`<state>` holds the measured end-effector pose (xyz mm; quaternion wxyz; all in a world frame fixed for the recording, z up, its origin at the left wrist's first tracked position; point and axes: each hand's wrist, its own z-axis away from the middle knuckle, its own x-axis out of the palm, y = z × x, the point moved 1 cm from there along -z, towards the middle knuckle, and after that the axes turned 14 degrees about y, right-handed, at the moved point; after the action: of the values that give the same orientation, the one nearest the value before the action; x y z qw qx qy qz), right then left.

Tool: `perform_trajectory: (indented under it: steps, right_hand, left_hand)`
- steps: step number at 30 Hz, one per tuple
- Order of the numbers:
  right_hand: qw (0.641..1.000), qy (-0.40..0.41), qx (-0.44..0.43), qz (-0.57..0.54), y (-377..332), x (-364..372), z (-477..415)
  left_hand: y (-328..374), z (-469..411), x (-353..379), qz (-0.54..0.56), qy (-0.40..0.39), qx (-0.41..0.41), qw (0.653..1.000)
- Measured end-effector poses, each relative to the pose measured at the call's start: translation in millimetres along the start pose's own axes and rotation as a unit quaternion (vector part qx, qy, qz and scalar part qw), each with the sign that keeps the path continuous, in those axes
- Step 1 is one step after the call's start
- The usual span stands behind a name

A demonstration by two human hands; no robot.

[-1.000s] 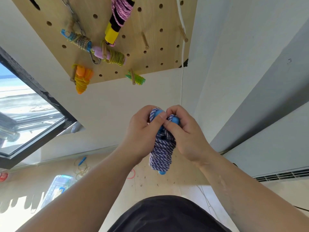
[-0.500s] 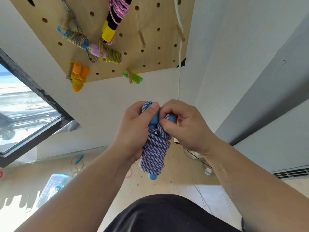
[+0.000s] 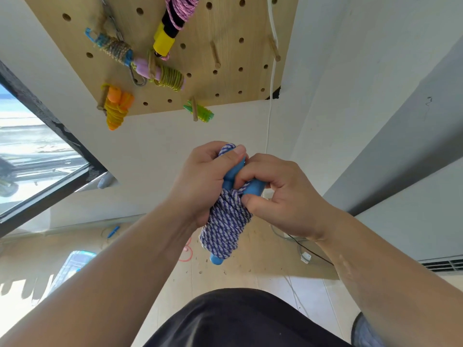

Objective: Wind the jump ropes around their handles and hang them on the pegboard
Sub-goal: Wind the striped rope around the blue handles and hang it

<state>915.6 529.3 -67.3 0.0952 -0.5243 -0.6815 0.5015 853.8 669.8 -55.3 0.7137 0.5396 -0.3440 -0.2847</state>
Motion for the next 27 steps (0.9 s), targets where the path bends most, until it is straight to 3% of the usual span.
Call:
perform_trajectory:
  steps: [5, 10, 14, 20, 27]
  right_hand:
    - [0.999, -0.048, 0.008, 0.012, 3, -9, 1]
    - [0.996, 0.058, -0.062, 0.03, 6, -2, 14]
    - [0.982, 0.156, -0.102, 0.027, 4, -3, 16]
    - [0.972, 0.22, -0.039, -0.071, -3, -2, 9]
    - [0.976, 0.168, 0.084, -0.106, -3, 0, 6]
  left_hand:
    - [0, -1, 0, -0.028, -0.02, 0.004, 0.999]
    - [10, 0, 2, -0.023, -0.042, 0.095, 0.994]
    - [5, 3, 1, 0.004, -0.066, 0.087, 0.994]
    - [9, 2, 7, -0.005, -0.067, 0.057, 0.996]
    - [4, 11, 9, -0.011, -0.011, 0.045, 0.999]
